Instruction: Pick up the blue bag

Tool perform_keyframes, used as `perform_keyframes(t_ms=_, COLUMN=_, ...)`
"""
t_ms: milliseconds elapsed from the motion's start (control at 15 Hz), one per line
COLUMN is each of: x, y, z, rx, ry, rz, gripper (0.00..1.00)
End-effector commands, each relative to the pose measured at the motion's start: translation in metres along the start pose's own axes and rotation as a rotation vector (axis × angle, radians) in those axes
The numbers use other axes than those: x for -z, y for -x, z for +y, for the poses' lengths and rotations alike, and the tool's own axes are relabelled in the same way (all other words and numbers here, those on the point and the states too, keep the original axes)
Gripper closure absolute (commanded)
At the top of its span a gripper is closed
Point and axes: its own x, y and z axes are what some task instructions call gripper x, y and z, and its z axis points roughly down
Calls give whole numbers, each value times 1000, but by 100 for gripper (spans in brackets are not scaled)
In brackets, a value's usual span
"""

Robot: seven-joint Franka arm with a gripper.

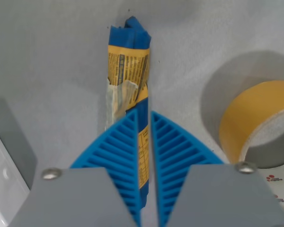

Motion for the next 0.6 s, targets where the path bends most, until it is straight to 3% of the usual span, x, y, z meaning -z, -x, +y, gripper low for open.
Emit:
perform_keyframes(t_ms=67, x=2, y=4, z=4, rx=0, ry=-51, rz=70, gripper=100)
perform_keyframes(t_ms=133, x=2, y=4, z=4, rx=0, ry=-51, rz=70, gripper=100)
perform_keyframes(t_ms=600, x=37, y=6, z=5, rx=4, ry=-44, rz=34, gripper=100)
